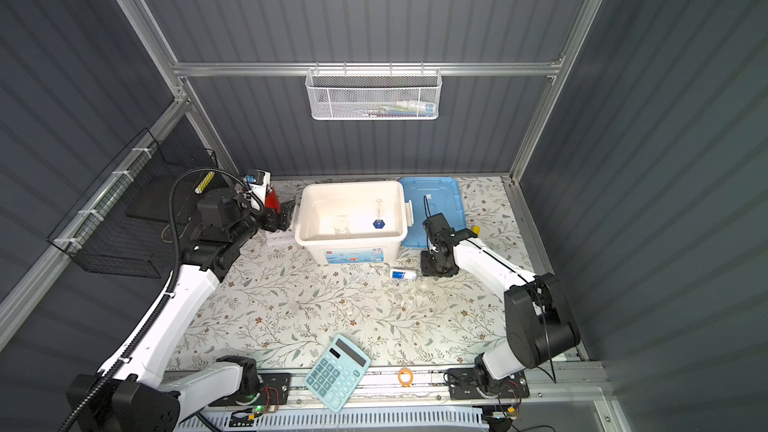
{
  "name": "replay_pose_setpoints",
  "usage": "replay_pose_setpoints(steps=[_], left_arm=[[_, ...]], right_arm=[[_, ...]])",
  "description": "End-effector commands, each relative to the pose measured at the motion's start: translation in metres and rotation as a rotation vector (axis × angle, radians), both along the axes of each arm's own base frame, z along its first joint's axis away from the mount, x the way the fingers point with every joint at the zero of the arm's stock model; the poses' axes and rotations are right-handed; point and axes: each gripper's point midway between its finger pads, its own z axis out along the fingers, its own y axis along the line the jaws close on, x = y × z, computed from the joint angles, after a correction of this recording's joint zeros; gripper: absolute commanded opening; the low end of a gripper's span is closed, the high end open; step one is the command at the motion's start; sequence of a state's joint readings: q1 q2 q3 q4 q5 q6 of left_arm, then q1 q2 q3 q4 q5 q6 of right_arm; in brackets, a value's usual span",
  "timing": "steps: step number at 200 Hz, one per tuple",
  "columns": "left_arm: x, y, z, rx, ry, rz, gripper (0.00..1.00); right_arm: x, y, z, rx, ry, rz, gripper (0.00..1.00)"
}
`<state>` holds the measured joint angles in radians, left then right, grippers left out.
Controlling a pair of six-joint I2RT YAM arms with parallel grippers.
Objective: Organize the chemistry lab equipment
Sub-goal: 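Grip the small clear beaker with right gripper and lift it while left arm withdraws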
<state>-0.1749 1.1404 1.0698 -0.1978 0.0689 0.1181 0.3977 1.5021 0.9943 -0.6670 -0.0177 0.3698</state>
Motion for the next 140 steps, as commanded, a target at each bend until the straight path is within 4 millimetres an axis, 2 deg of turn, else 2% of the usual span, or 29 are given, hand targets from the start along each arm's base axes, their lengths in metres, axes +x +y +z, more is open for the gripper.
replay_pose_setpoints(steps=[1, 65, 140], left_arm=[[0.002, -0.002, -0.006, -0.018, 0.015, -0.009, 0.96], [0.003, -0.003, -0.009, -0.02, 0.023, -0.018, 0.96], [0.003, -0.003, -0.011, -0.016, 0.027, -0.017, 0.96]], right_arm=[[-0.012, -0.002, -0.001, -0.02, 0.015, 0.029, 0.44], [-0.028, -0.005, -0.012, -0.035, 0.051, 0.047, 0.42], [-0.024, -0.001, -0.027, -0.069, 0.078, 0.066, 0.38]])
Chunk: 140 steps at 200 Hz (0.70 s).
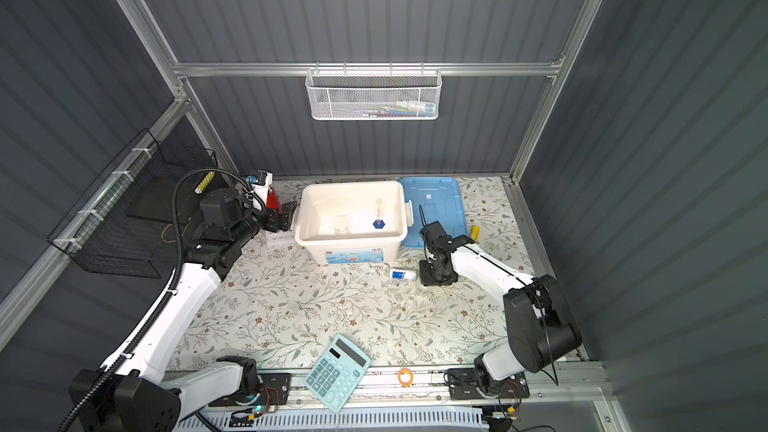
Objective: Organize the chemistry lab equipment
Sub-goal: 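Grip the small clear beaker with right gripper and lift it while left arm withdraws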
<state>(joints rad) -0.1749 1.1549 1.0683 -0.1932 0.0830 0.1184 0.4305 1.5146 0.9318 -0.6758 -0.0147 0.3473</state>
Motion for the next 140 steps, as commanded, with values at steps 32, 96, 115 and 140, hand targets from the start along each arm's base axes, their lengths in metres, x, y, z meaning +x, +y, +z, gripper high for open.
replay_pose_setpoints(steps=[32, 96, 115, 140], left_arm=[[0.001, 0.0, -0.006, -0.012, 0.015, -0.004, 0.95], [0.0, 0.0, -0.005, -0.012, 0.012, -0.003, 0.96], [0.0, 0.0, -0.005, -0.012, 0.011, -0.004, 0.96], [0.0, 0.0, -0.005, -0.013, 0.012, -0.006, 0.96]], right_arm=[[0.001, 0.0, -0.008, -0.034, 0.012, 0.017, 0.35], [-0.003, 0.003, -0.016, -0.031, 0.04, 0.019, 0.2], [-0.003, 0.002, -0.01, -0.033, 0.031, 0.023, 0.14], [-0.002, 0.0, -0.001, -0.035, 0.015, 0.025, 0.1]])
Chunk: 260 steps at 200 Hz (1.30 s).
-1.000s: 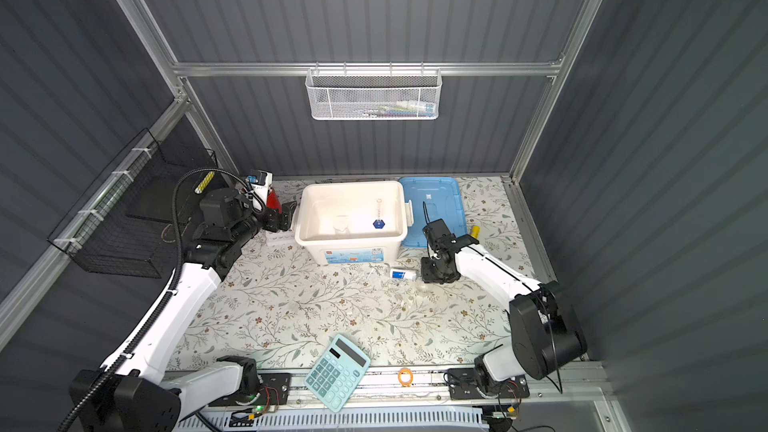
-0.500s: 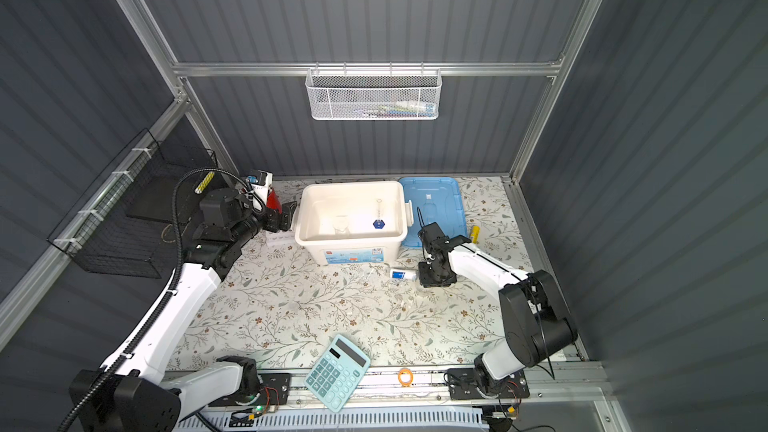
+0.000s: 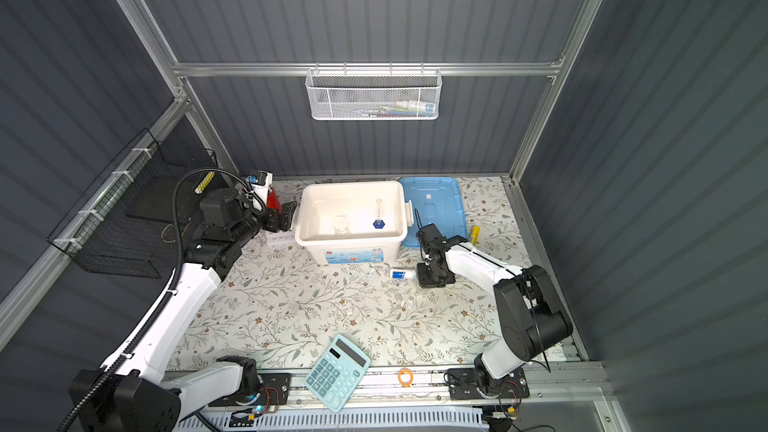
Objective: Organize the chemistry lab equipment
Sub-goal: 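Grip the small clear beaker with right gripper and lift it while left arm withdraws, then carry the small clear beaker over the white bin with right gripper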
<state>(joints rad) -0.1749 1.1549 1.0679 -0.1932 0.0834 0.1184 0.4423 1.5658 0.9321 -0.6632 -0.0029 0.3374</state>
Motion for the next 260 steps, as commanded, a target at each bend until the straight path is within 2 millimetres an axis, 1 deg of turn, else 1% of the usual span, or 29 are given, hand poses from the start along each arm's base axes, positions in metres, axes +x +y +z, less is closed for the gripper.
replay_pose_setpoints(steps=[1, 26, 57, 71, 93, 110, 135, 171, 192, 208, 231, 260], left_arm=[[0.0, 0.0, -0.005, -0.013, 0.011, -0.006, 0.96], [-0.001, -0.001, -0.004, -0.014, 0.009, -0.007, 0.96], [-0.002, -0.001, -0.004, -0.015, 0.007, -0.009, 0.96], [-0.002, -0.001, -0.004, -0.017, 0.006, -0.01, 0.96], [-0.003, -0.001, -0.003, -0.018, 0.004, -0.013, 0.96], [-0.004, -0.001, -0.001, -0.019, -0.002, -0.012, 0.96], [-0.006, -0.001, 0.001, -0.022, -0.006, -0.013, 0.96], [-0.009, 0.0, 0.004, -0.021, -0.017, -0.011, 0.96], [-0.01, 0.0, 0.006, -0.022, -0.02, -0.014, 0.96], [-0.01, -0.001, 0.006, -0.026, -0.02, -0.016, 0.96], [-0.01, 0.0, 0.007, -0.023, -0.023, -0.014, 0.96], [-0.011, 0.0, 0.007, -0.023, -0.024, -0.013, 0.96]], right_arm=[[-0.001, -0.001, 0.013, -0.005, -0.014, 0.007, 0.09], [-0.002, -0.001, 0.024, -0.003, -0.023, 0.015, 0.05], [-0.005, -0.009, 0.039, -0.035, -0.048, 0.023, 0.05], [-0.005, -0.011, 0.051, -0.037, -0.062, 0.027, 0.04], [0.0, -0.013, 0.08, -0.045, -0.106, 0.042, 0.04], [0.008, -0.013, 0.11, -0.047, -0.16, 0.051, 0.04], [0.022, -0.008, 0.153, -0.03, -0.227, 0.071, 0.03], [0.042, 0.007, 0.199, 0.016, -0.303, 0.102, 0.04], [0.057, 0.017, 0.221, 0.047, -0.352, 0.119, 0.05], [0.07, 0.028, 0.23, 0.073, -0.381, 0.129, 0.05], [0.09, 0.049, 0.241, 0.099, -0.415, 0.163, 0.05], [0.113, 0.08, 0.246, 0.095, -0.416, 0.234, 0.05]])
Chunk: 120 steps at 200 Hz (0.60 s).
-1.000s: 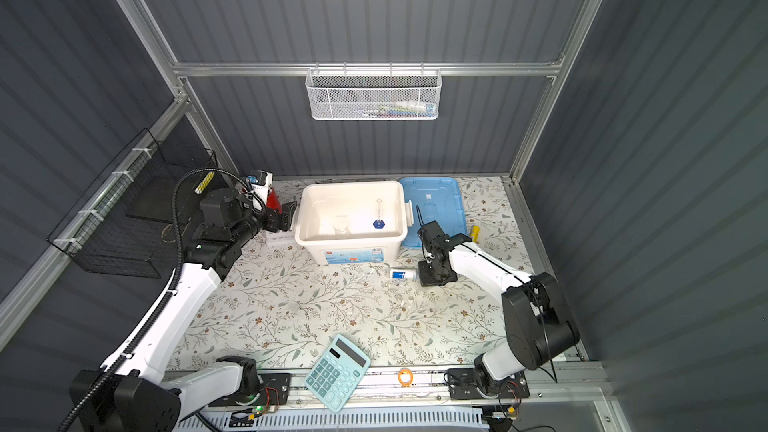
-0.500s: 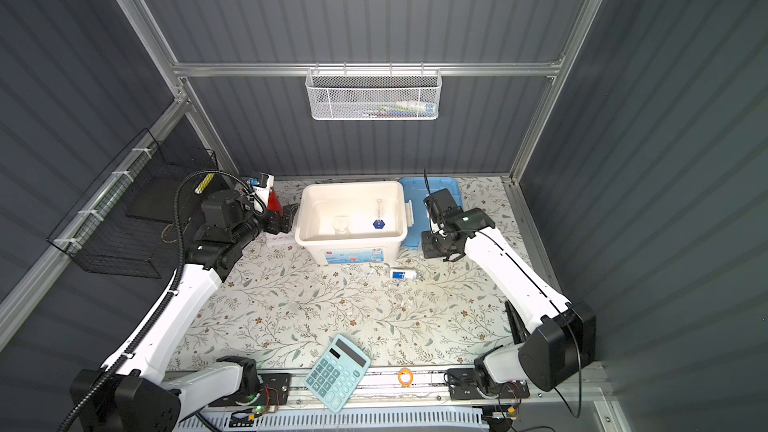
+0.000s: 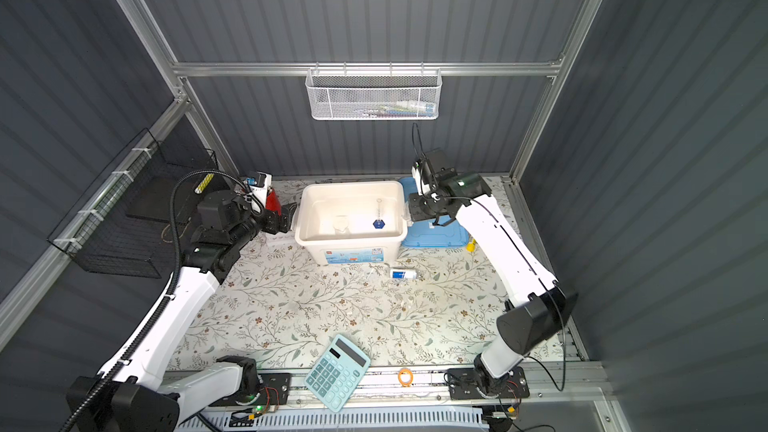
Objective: Organize the chemistry lab equipment
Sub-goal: 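Carry the small clear beaker over the white bin with right gripper, then lower the small beaker into the white bin with right gripper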
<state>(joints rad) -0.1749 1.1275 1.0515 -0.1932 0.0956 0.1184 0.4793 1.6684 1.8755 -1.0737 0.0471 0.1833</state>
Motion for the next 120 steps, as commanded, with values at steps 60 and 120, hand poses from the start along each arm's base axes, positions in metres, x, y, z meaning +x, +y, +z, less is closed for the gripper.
replay_pose_setpoints(steps=[60, 120], left_arm=[[-0.004, 0.001, 0.004, -0.015, -0.012, -0.004, 0.96], [-0.004, 0.002, 0.003, -0.008, -0.011, 0.002, 0.96]], right_arm=[[0.037, 0.086, -0.024, -0.023, 0.056, 0.215, 0.05], [0.037, 0.113, -0.07, -0.062, 0.155, 0.308, 0.06]])
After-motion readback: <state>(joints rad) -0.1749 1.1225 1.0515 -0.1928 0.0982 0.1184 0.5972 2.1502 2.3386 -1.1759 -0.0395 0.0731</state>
